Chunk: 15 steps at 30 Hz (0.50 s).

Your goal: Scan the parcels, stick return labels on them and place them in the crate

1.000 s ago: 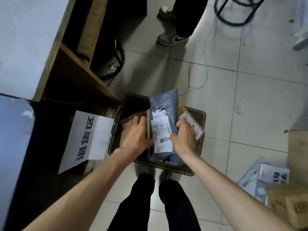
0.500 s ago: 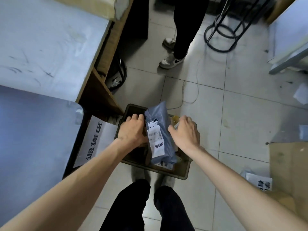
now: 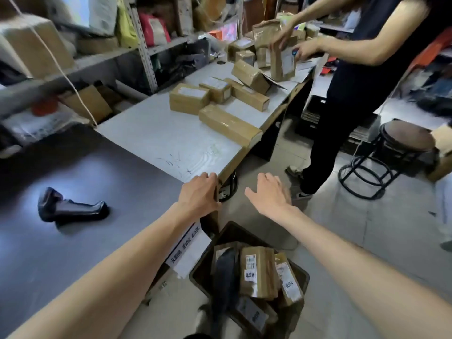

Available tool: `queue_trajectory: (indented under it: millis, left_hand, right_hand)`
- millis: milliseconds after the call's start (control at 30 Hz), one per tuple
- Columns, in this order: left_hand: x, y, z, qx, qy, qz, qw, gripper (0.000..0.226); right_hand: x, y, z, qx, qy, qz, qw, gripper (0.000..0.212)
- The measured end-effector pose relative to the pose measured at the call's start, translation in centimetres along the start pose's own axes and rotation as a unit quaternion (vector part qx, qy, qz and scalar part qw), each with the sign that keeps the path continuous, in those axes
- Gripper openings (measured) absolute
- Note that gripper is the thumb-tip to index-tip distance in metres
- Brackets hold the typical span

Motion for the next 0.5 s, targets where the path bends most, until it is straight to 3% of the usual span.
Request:
queue_trajectory:
  millis: [267,500]
  left_hand:
    - [10.7,-8.7,-7.3,0.112,0.077,0.034,0.990,0.056]
    - [18.4,-21.1,-22.1,0.308,0.138,0.077,0.938,0.059]
  right_hand:
    - [5.3,-14.2,-0.7,0.186,0.041,-0.009,0.982,0.047]
    - [5.7,-34.1,-8.7,0.392,0.020,0.041,0.919,0.046]
Point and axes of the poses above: each hand's wrist, its own z-axis towards the middle knuckle, its own x-axis out of the back of the hand, y = z × x, the point moved 8 cm from there along z, towards the middle knuckle, and after that the axes turned 10 degrees about y, right-handed, at the moved point
